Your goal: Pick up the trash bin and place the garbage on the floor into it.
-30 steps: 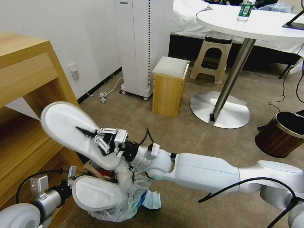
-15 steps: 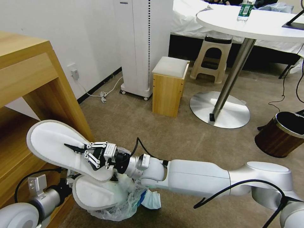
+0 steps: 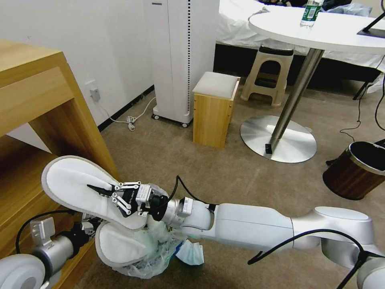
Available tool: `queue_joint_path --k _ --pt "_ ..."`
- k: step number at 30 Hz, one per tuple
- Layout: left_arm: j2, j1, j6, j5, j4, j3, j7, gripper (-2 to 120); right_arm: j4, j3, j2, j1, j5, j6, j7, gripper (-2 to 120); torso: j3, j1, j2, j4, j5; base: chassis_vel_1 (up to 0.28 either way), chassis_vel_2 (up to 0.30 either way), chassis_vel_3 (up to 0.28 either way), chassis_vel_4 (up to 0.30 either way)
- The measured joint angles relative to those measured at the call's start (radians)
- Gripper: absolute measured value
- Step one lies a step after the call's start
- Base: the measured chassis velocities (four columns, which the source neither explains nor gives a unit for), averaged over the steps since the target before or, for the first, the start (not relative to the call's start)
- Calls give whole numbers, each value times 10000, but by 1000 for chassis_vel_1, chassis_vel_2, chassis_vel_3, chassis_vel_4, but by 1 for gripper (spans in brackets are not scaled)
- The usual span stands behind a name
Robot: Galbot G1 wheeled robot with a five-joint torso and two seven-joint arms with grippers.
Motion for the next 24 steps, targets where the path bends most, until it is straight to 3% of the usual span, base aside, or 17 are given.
queue_joint_path --k 24 --pt "-6 -349 14 -358 408 -85 -143 0 428 -34 -271 174 46 -74 -84 0 0 0 0 1 0 0 0 0 0"
